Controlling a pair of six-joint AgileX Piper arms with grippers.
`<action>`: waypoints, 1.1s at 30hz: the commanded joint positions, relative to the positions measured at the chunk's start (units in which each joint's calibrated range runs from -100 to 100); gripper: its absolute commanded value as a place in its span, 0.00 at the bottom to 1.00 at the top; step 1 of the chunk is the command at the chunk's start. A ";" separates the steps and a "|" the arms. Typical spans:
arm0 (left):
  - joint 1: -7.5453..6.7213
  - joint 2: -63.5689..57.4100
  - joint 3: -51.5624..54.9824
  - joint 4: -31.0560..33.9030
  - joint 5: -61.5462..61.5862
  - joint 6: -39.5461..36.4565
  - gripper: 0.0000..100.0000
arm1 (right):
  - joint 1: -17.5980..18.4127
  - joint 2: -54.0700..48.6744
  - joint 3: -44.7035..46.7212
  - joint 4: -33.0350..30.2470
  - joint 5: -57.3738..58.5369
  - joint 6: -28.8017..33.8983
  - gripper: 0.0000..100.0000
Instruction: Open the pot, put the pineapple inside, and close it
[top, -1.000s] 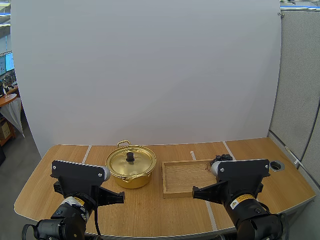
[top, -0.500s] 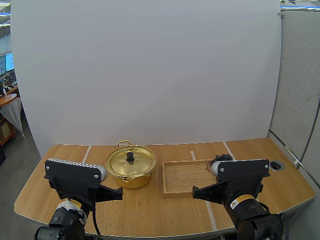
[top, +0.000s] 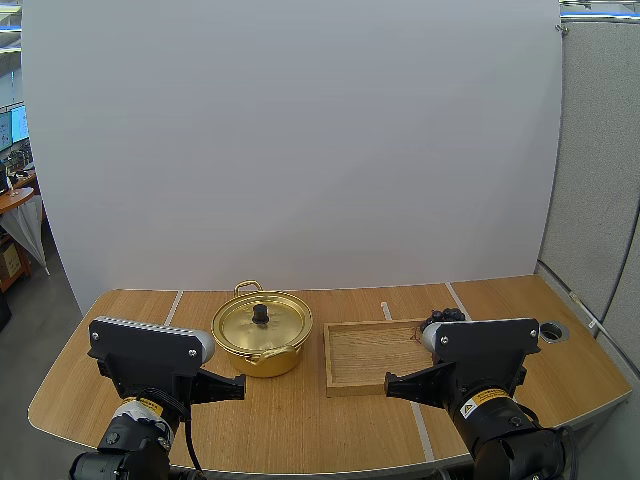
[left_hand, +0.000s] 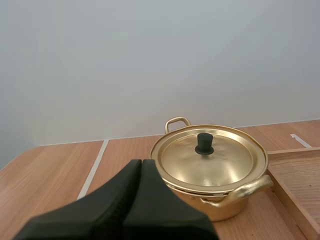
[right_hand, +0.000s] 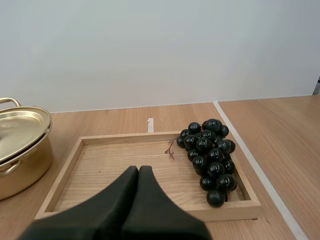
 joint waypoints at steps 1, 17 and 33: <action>0.02 -0.40 0.08 -0.21 -1.28 -0.12 0.00 | -0.20 -0.39 0.00 -0.78 -1.22 -0.53 0.00; 0.02 -0.40 0.08 7.85 9.46 -2.64 0.00 | -0.20 -0.39 0.00 -0.78 -1.22 -0.53 0.00; 0.02 -0.40 0.08 13.46 7.96 -10.27 0.00 | -0.20 -0.39 0.00 -0.78 -1.22 -0.53 0.00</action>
